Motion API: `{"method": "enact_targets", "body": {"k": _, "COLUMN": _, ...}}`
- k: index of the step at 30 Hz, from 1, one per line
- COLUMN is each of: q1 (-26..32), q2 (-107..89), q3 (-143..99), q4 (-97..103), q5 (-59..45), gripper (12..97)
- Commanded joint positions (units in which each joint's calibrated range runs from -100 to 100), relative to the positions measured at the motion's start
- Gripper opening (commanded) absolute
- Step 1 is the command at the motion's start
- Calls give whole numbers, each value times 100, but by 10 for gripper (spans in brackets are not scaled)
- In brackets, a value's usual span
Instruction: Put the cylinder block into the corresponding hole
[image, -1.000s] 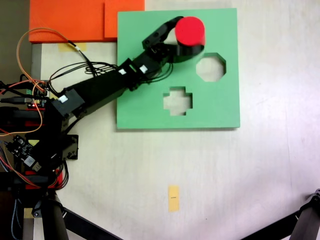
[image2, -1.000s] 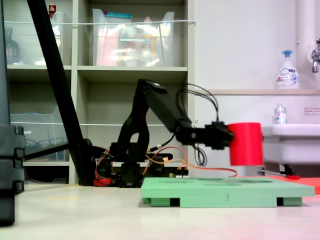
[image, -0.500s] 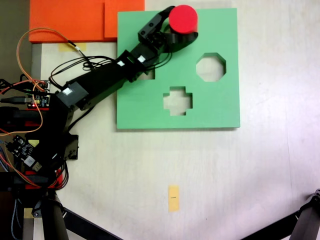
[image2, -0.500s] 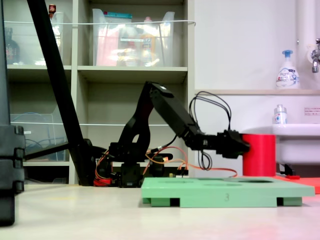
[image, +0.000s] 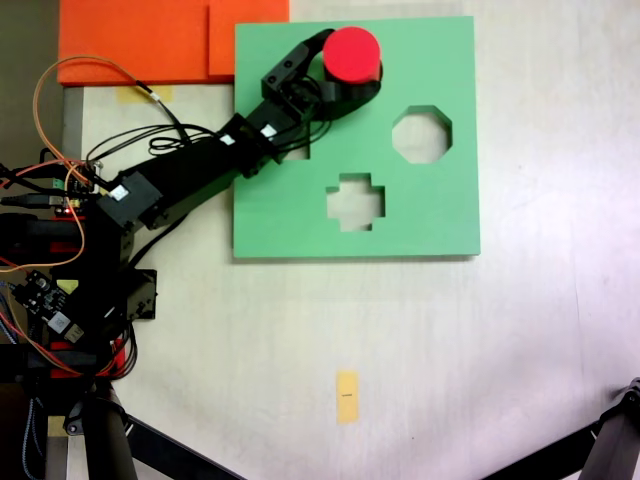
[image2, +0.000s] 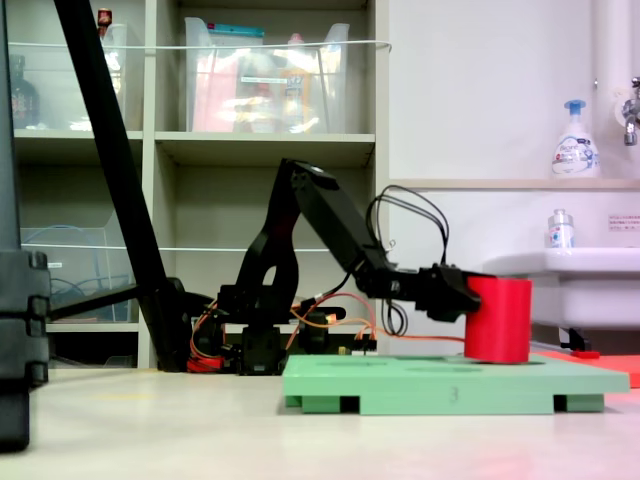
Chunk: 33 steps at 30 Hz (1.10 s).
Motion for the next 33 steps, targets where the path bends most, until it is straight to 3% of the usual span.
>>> {"method": "enact_targets", "body": {"k": 1, "q1": 63, "q2": -121, "q3": 382, "q4": 129, "q5": -5, "gripper": 328}}
{"method": "enact_targets", "body": {"k": 18, "q1": 93, "q2": 884, "q3": 921, "q4": 138, "q5": 20, "gripper": 334}}
{"method": "enact_targets", "body": {"k": 20, "q1": 93, "q2": 1052, "q3": 901, "q4": 167, "q5": 20, "gripper": 376}}
{"method": "enact_targets", "body": {"k": 23, "q1": 59, "q2": 1639, "q3": 1021, "q4": 206, "q5": 39, "gripper": 544}}
{"method": "enact_targets", "body": {"k": 27, "q1": 54, "q2": 1862, "q3": 991, "q4": 302, "q5": 68, "gripper": 575}}
{"method": "enact_targets", "body": {"k": 33, "q1": 49, "q2": 1150, "q3": 343, "q4": 196, "q5": 63, "gripper": 804}}
